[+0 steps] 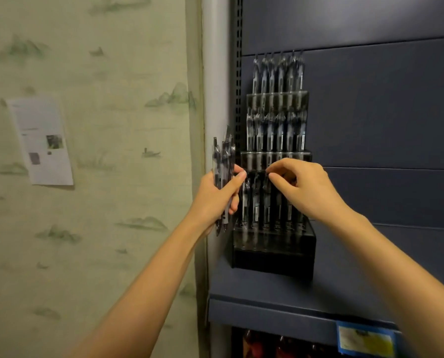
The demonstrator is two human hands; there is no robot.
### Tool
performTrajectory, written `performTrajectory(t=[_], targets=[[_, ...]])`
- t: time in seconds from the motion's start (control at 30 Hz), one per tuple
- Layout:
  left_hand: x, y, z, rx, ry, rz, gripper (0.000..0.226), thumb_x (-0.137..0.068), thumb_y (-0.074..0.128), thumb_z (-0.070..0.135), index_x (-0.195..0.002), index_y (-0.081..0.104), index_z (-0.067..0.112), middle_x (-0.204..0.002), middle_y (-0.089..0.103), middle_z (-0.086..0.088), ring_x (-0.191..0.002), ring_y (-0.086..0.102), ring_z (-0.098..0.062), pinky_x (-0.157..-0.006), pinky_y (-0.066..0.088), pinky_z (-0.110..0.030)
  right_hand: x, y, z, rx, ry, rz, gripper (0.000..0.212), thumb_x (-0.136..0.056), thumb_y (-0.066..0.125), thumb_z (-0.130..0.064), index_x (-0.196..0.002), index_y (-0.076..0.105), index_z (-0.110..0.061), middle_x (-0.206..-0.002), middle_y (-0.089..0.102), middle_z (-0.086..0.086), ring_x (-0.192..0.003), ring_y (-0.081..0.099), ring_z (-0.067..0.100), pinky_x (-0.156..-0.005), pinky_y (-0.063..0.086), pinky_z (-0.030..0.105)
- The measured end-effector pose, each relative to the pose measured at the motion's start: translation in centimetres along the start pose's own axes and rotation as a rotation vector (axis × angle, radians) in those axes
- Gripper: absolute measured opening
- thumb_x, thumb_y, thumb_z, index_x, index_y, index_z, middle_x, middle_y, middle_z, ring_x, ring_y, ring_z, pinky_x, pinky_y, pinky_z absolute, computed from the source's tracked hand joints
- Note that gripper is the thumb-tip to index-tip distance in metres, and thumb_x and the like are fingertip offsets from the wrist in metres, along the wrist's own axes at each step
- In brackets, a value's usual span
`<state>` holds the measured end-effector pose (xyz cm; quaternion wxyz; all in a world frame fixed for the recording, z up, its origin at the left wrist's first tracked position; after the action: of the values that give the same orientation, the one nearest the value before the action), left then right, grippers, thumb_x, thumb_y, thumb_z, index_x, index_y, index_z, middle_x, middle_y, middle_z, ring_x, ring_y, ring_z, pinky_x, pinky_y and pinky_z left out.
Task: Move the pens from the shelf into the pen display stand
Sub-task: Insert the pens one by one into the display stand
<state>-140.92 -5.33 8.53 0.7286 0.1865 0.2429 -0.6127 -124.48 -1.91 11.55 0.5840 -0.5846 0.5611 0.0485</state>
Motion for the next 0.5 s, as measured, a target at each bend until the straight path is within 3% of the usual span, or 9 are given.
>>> performTrajectory(t=[0.17, 0.33, 0.5], targets=[[-0.4, -0.1, -0.4, 0.056, -0.009, -0.086, 0.003, -0.093, 0.057, 0.021, -0.093, 0.057, 0.017, -0.055, 0.047, 0.004, -0.040, 0.045, -0.010, -0.040, 0.040, -0.021, -0.8, 0.6, -2.1, -0.077, 0.034, 0.004, 0.023, -0.096, 0.051, -0.036, -0.108, 0.067, -0.026, -0.094, 0.065, -0.015, -0.085, 0.060, 0.003, -0.077, 0.048, 0.024], [-0.3, 0.6, -0.6, 0.076, -0.001, -0.148, 0.007, -0.094, 0.056, 0.019, -0.089, 0.053, 0.015, -0.044, 0.045, 0.002, -0.035, 0.042, -0.010, -0.038, 0.039, -0.022, -0.7, 0.7, -4.2, -0.201, 0.060, 0.055, 0.021, -0.089, 0.058, -0.044, -0.094, 0.069, -0.028, -0.075, 0.065, -0.017, -0.068, 0.056, -0.001, -0.063, 0.041, 0.011], [0.0, 0.9, -1.1, -0.009, 0.005, -0.144, 0.011, -0.094, 0.056, 0.021, -0.102, 0.051, 0.016, -0.042, 0.048, 0.002, -0.035, 0.044, -0.008, -0.039, 0.039, -0.020, -0.6, 1.0, -4.3, -0.134, 0.142, 0.131, 0.030, -0.077, 0.069, -0.052, -0.089, 0.068, -0.025, -0.073, 0.064, -0.016, -0.070, 0.058, -0.001, -0.066, 0.045, 0.019]])
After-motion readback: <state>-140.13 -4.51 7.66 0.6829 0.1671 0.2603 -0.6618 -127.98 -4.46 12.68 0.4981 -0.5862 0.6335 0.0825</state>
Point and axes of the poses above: each hand's wrist, its own x-axis away from the middle knuckle, its own y-axis out of the palm, z = x × y, the point moved 4 cm from there along -x, towards the middle knuckle
